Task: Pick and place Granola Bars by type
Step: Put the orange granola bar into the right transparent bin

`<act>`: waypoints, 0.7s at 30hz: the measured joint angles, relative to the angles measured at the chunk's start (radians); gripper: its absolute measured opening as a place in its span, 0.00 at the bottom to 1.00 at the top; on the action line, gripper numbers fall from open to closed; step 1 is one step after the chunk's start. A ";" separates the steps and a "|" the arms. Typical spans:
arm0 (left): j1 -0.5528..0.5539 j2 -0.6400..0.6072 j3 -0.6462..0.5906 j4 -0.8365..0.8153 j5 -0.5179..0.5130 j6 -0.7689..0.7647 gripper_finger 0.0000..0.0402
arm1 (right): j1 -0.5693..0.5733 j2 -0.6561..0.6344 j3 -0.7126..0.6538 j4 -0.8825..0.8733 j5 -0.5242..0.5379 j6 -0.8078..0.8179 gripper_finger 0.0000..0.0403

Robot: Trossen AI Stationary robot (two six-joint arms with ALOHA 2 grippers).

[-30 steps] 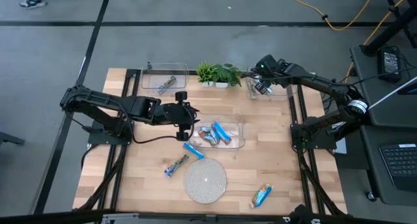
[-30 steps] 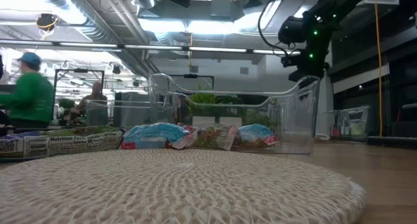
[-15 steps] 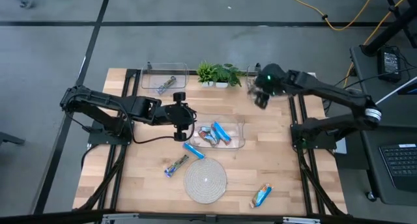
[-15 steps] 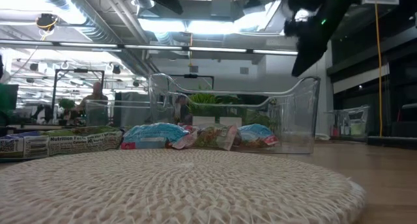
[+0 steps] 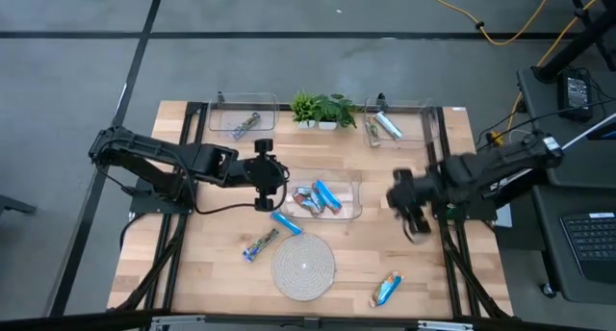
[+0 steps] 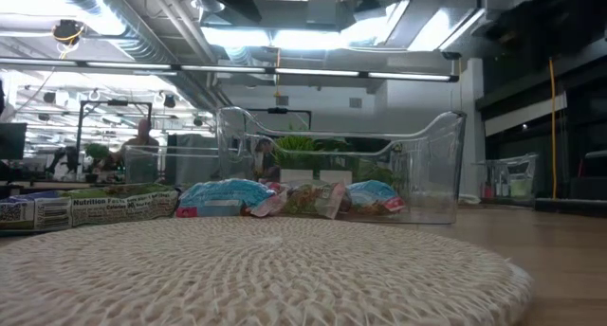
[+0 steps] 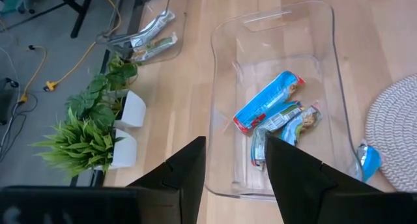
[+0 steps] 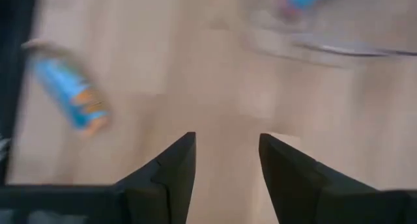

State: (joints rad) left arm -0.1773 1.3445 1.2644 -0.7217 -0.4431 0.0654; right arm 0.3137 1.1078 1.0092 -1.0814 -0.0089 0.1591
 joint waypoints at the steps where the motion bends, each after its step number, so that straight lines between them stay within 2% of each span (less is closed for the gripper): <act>1: -0.002 0.000 0.000 0.000 0.000 0.000 0.37 | 0.055 0.005 0.000 0.003 -0.010 0.021 0.42; 5: -0.016 0.000 0.000 0.000 -0.001 -0.008 0.36 | 0.244 0.038 0.000 0.054 -0.021 0.073 0.42; 10: -0.028 0.000 0.000 0.000 -0.007 -0.018 0.36 | 0.382 0.114 0.000 0.103 -0.020 0.072 0.42; 14: -0.032 0.000 0.000 0.000 -0.008 -0.019 0.36 | 0.424 0.199 0.000 0.148 -0.020 0.035 0.42; 21: -0.032 0.000 0.000 0.001 -0.008 -0.027 0.36 | 0.430 0.358 0.000 0.155 -0.020 0.017 0.43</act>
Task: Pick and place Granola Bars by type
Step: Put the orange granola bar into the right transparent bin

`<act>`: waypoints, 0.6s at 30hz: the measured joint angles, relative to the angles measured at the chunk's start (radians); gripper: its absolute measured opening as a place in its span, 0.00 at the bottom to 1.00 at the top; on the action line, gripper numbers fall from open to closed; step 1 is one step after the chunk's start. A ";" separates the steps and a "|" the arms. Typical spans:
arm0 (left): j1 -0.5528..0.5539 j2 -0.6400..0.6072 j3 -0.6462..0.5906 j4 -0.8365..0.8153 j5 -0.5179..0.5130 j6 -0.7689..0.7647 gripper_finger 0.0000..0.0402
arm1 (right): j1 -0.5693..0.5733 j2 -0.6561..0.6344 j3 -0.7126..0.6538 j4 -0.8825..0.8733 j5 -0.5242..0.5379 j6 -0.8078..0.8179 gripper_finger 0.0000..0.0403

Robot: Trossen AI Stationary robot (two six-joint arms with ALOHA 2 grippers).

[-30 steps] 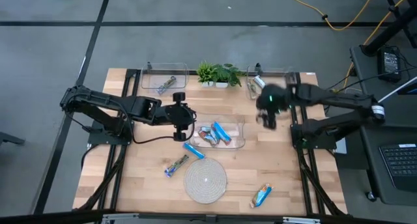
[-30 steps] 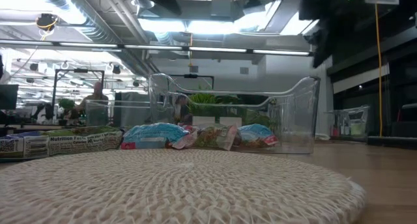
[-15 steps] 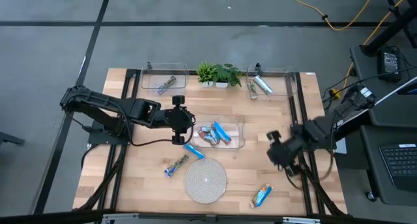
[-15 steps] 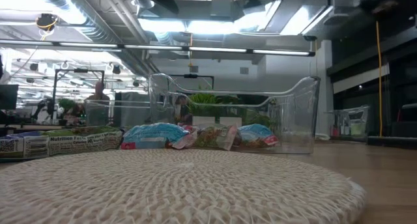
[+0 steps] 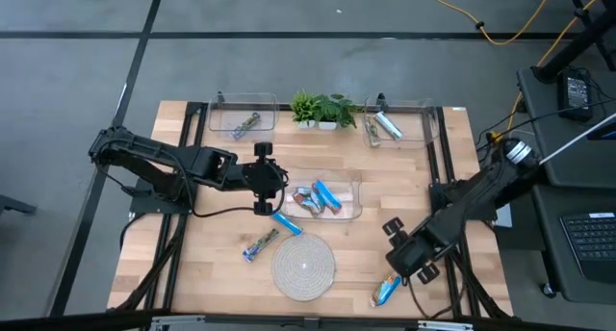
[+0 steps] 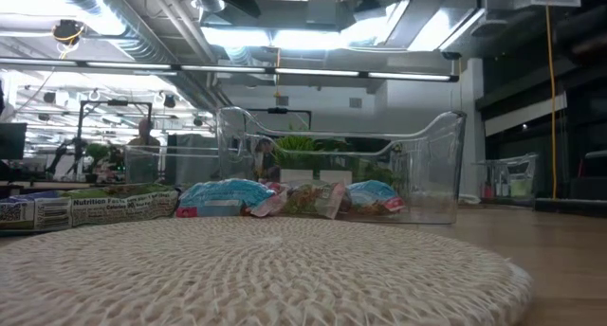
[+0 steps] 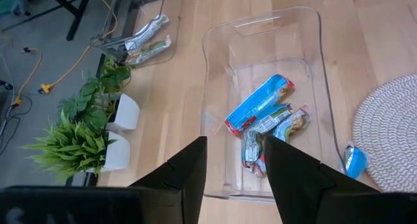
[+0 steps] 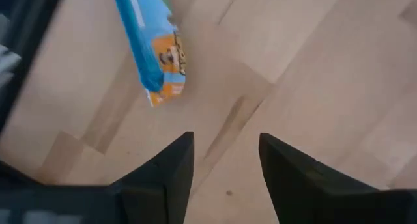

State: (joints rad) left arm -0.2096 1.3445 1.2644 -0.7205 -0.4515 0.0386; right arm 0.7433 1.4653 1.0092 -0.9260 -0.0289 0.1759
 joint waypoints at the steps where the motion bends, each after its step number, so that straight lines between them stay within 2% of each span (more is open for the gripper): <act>1: 0.000 0.000 0.000 0.002 0.000 0.000 0.36 | 0.000 0.019 0.000 0.001 -0.004 0.001 0.44; 7: 0.000 0.000 0.000 0.006 0.000 0.000 0.36 | 0.000 0.076 0.000 0.042 -0.018 0.028 0.56; 13: 0.000 0.000 0.000 0.006 0.000 0.000 0.36 | 0.001 0.102 0.000 0.175 -0.018 0.032 0.70; 18: 0.000 0.000 0.000 0.006 0.000 0.000 0.36 | 0.021 0.125 0.000 0.210 -0.019 0.036 0.76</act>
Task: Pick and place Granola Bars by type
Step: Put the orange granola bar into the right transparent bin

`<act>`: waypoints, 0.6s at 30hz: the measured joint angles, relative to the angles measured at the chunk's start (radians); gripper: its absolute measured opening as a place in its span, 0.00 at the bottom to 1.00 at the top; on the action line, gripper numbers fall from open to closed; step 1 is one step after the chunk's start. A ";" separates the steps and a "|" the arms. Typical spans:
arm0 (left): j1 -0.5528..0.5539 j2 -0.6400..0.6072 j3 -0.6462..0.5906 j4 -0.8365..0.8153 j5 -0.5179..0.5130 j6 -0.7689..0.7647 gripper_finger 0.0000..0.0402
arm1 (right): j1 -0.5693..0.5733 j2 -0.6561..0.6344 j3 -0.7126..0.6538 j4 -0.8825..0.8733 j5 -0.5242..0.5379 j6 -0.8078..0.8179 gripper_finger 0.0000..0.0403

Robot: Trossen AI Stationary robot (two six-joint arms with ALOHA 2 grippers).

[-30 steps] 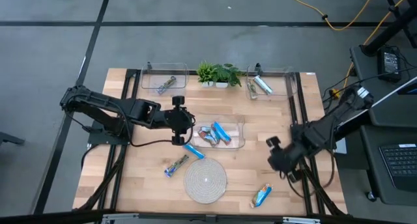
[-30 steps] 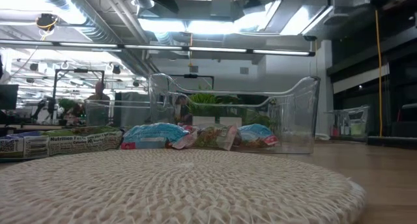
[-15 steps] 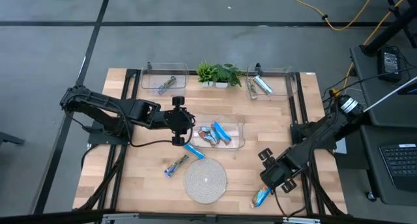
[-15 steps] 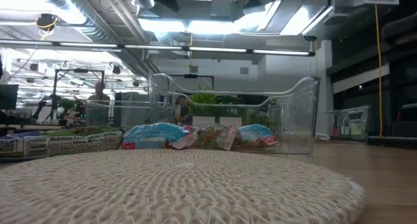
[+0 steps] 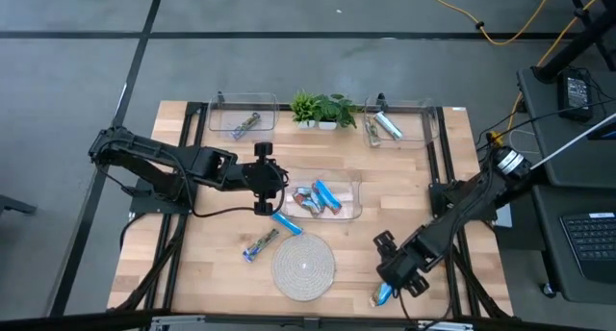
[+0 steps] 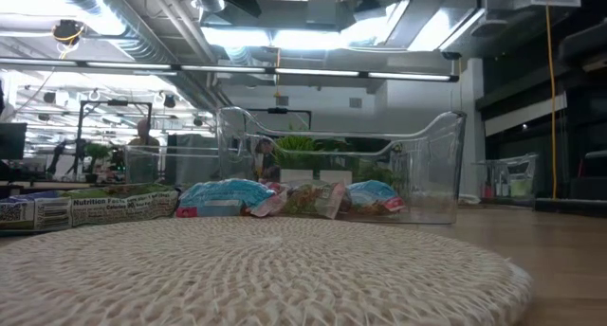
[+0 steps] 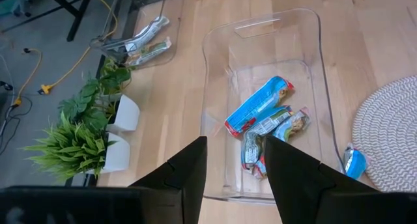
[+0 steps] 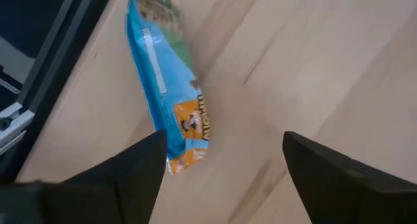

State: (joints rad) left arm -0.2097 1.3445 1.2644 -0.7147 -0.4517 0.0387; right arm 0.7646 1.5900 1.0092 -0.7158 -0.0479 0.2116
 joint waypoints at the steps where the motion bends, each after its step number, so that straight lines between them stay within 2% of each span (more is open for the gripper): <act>1: 0.000 0.000 0.000 0.000 0.000 0.000 0.36 | 0.005 0.004 0.000 0.003 0.000 0.004 0.76; 18: 0.000 0.000 0.000 0.000 0.001 0.000 0.36 | 0.053 0.147 0.000 0.099 -0.007 -0.011 0.76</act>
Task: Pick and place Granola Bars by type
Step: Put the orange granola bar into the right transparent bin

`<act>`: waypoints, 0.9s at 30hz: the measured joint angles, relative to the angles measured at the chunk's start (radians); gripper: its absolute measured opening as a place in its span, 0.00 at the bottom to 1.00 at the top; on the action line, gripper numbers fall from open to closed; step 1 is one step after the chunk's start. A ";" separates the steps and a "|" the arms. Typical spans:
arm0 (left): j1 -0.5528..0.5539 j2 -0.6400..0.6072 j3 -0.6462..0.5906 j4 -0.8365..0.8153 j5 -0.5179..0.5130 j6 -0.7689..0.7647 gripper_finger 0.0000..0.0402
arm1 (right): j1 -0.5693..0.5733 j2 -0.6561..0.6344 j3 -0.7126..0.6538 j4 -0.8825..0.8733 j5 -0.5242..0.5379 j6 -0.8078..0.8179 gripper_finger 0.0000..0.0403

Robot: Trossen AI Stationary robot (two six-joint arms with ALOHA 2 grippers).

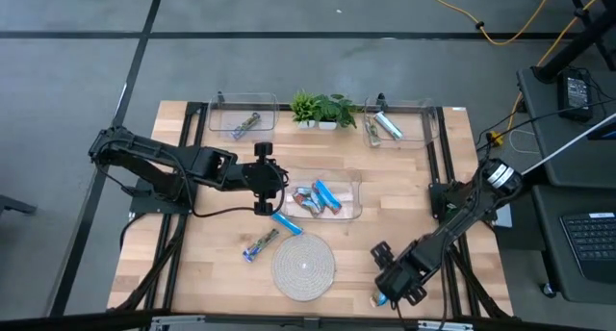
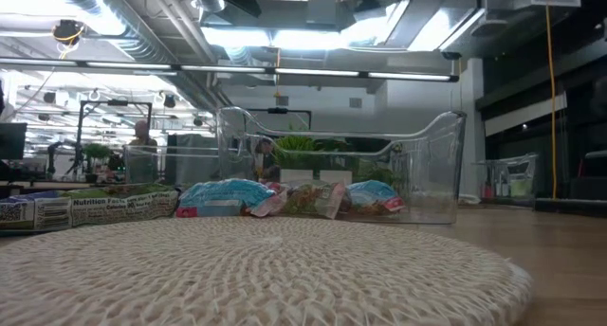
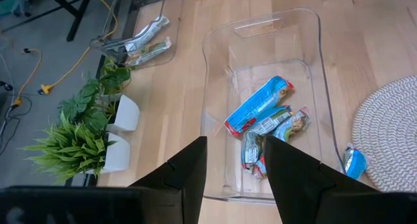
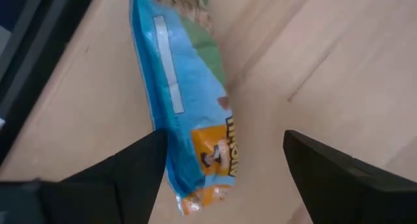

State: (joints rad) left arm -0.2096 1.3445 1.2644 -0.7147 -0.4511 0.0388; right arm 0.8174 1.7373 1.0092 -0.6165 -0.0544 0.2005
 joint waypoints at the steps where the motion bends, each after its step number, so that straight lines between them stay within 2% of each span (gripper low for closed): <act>1: 0.000 0.000 0.000 0.000 0.000 0.000 0.36 | 0.003 0.006 0.000 0.001 -0.001 0.000 0.76; 11: 0.000 0.000 0.000 0.000 0.000 -0.009 0.36 | 0.033 0.054 0.001 0.028 0.000 0.006 0.76; 14: 0.000 0.000 0.000 0.000 0.000 -0.016 0.36 | 0.037 0.057 0.002 0.032 0.005 0.010 0.73; 18: 0.000 0.000 0.000 0.000 0.000 -0.018 0.36 | 0.037 0.058 0.002 0.036 0.007 0.051 0.63; 27: 0.000 0.000 0.000 0.000 0.000 -0.026 0.36 | 0.036 0.060 0.001 0.050 0.007 0.080 0.32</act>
State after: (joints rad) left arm -0.2099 1.3445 1.2644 -0.7146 -0.4508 0.0128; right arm 0.8536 1.7973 1.0100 -0.5664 -0.0470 0.2802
